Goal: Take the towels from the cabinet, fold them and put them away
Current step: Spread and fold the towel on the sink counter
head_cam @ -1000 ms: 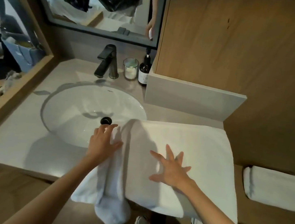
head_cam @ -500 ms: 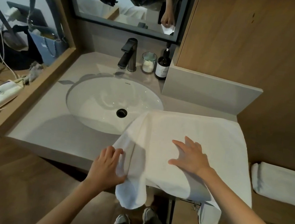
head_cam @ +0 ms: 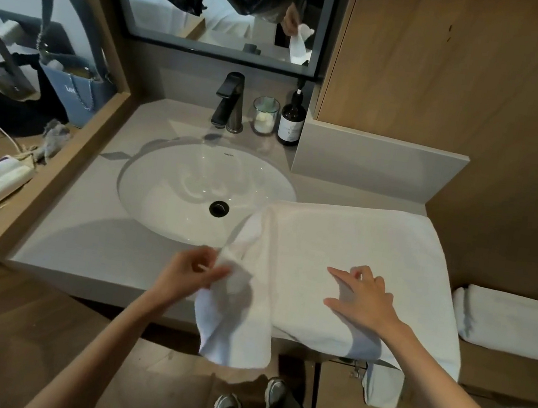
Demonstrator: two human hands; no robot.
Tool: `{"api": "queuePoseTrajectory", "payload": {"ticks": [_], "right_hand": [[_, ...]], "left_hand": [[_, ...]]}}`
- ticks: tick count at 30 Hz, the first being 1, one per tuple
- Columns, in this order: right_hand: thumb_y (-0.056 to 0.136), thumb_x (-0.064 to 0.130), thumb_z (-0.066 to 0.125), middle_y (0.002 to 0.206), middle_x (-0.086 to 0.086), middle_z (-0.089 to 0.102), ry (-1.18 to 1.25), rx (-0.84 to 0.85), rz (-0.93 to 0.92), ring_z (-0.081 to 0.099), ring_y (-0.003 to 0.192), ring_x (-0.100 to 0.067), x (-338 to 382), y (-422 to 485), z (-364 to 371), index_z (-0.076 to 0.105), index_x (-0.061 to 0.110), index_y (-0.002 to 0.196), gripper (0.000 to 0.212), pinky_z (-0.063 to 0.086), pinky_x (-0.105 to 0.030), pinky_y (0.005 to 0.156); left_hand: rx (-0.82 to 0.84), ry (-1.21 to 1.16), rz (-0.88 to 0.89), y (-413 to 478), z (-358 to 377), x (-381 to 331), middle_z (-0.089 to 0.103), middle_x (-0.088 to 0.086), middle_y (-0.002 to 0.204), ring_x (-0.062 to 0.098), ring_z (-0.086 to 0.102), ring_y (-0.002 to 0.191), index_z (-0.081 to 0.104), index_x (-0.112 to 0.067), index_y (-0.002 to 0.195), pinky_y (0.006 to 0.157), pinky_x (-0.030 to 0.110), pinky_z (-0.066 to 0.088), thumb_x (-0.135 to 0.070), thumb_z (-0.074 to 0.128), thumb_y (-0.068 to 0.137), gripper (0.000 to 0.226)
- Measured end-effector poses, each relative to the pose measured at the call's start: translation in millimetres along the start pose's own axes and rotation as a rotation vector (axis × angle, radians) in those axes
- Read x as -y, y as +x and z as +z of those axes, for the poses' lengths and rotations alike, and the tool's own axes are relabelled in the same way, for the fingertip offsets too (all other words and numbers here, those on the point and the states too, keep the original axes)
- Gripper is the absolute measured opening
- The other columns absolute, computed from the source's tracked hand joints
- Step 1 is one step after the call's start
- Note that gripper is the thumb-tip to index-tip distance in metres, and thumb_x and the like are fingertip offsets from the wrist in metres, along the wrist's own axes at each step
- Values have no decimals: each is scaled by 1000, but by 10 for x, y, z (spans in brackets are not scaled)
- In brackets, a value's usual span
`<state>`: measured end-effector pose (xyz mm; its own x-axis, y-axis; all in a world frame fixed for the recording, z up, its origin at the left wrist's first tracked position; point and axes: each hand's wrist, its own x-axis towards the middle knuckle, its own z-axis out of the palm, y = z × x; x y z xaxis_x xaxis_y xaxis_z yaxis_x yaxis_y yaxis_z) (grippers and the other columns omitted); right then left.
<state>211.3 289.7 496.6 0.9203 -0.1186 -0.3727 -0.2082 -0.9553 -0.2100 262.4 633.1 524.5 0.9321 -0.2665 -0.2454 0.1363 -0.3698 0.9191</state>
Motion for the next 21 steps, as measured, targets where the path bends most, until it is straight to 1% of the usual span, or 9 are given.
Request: {"api": "queuePoseTrajectory", "payload": {"ticks": [2, 6, 9, 11, 13, 15, 16, 18, 21], "right_hand": [[85, 60, 58, 139, 3, 32, 36, 11, -6, 35, 123, -25, -17, 21, -12, 33, 50, 142, 63, 35, -43, 101], [89, 44, 61, 137, 2, 44, 237, 17, -51, 42, 126, -22, -114, 33, -69, 43, 39, 140, 54, 36, -36, 107], [89, 30, 66, 132, 5, 57, 475, 13, -69, 52, 121, -15, -241, -17, -121, 53, 31, 135, 48, 41, -23, 101], [90, 24, 67, 133, 6, 58, 696, 33, -19, 53, 123, -14, -361, -63, -199, 55, 30, 132, 44, 43, -27, 103], [94, 15, 61, 130, 8, 59, 839, -22, 41, 54, 122, -13, -518, -98, -297, 55, 25, 130, 38, 45, -25, 102], [96, 8, 55, 122, 11, 60, 774, -183, 82, 55, 113, -10, -707, -140, -408, 57, 17, 130, 35, 44, -9, 90], [97, 7, 53, 121, 9, 61, 699, -244, 104, 55, 112, -11, -823, -160, -448, 58, 14, 130, 34, 42, -7, 89], [98, 10, 51, 129, 2, 61, 532, -246, 140, 55, 119, -18, -1074, -171, -453, 61, 14, 128, 32, 42, -20, 97], [101, 21, 43, 138, 0, 54, 350, -66, 207, 50, 125, -23, -1383, -175, -309, 60, 23, 128, 32, 39, -32, 106]], "left_hand": [[-7, -205, -9, 67, -22, -249, 63, 0, 71, 11, 59, 65, 69, -21, 79, 64, 23, 51, -51, 81, 57, 39], [129, -294, 47, 286, 328, -803, 63, 7, 76, 13, 50, 61, 67, -8, 91, 60, 19, 43, -14, 73, 83, 12], [234, -319, 102, 490, 810, -1115, 64, 7, 82, 15, 53, 64, 67, -6, 93, 61, 21, 44, -13, 72, 84, 12], [283, -296, 130, 616, 1133, -1268, 64, 7, 88, 17, 55, 72, 67, -1, 98, 64, 24, 45, -15, 72, 85, 20], [296, -260, 138, 727, 1421, -1381, 64, 5, 91, 14, 55, 72, 65, 1, 100, 60, 19, 45, -16, 71, 85, 24], [292, -233, 139, 836, 1668, -1453, 64, 8, 94, 12, 56, 70, 65, 1, 98, 56, 15, 44, -17, 72, 85, 24], [290, -221, 136, 890, 1775, -1470, 64, 8, 97, 11, 57, 71, 66, -1, 97, 55, 14, 44, -18, 72, 85, 22], [287, -209, 122, 977, 1966, -1492, 64, 3, 98, 10, 57, 72, 65, -6, 92, 55, 13, 44, -18, 72, 85, 16], [261, -194, 99, 1116, 2255, -1488, 61, 1, 97, 8, 55, 66, 63, -7, 88, 51, 13, 43, -14, 72, 84, 12]]}}
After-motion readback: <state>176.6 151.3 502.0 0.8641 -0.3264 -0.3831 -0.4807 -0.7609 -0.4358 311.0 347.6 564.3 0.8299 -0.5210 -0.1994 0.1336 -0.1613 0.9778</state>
